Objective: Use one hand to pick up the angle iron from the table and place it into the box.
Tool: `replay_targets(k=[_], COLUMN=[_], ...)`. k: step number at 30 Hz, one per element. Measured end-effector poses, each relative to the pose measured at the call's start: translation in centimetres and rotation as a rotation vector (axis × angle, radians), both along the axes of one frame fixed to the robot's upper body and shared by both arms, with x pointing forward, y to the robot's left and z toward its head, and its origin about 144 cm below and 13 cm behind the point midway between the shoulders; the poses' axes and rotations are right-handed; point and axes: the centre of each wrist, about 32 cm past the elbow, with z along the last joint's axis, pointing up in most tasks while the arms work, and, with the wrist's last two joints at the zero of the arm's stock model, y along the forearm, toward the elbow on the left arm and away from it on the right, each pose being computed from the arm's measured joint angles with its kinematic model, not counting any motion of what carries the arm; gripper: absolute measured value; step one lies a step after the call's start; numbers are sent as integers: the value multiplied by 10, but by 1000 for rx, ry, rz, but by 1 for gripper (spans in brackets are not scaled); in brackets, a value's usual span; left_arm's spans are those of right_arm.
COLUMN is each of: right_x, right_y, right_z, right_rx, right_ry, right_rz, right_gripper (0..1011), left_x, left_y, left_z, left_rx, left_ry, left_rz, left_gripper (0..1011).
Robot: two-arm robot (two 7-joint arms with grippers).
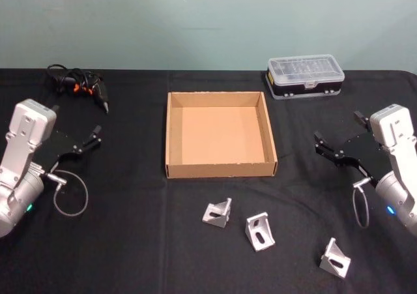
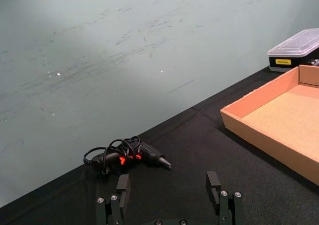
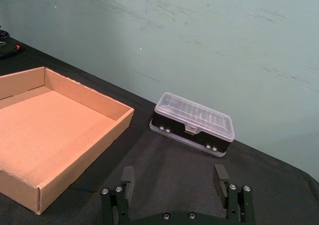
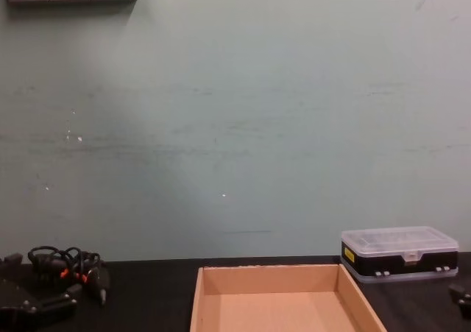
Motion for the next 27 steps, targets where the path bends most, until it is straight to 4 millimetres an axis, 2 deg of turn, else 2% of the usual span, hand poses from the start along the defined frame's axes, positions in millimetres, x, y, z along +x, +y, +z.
replay_targets(k=[27], right_x=[0], right_y=[0], right_z=[0], right_rx=[0], right_ry=[0], right_rz=[0], right_gripper=[1004], left_x=[0], left_y=[0], left_z=[0], left_rx=[0], left_ry=[0], left_rz=[0], left_gripper=[1000])
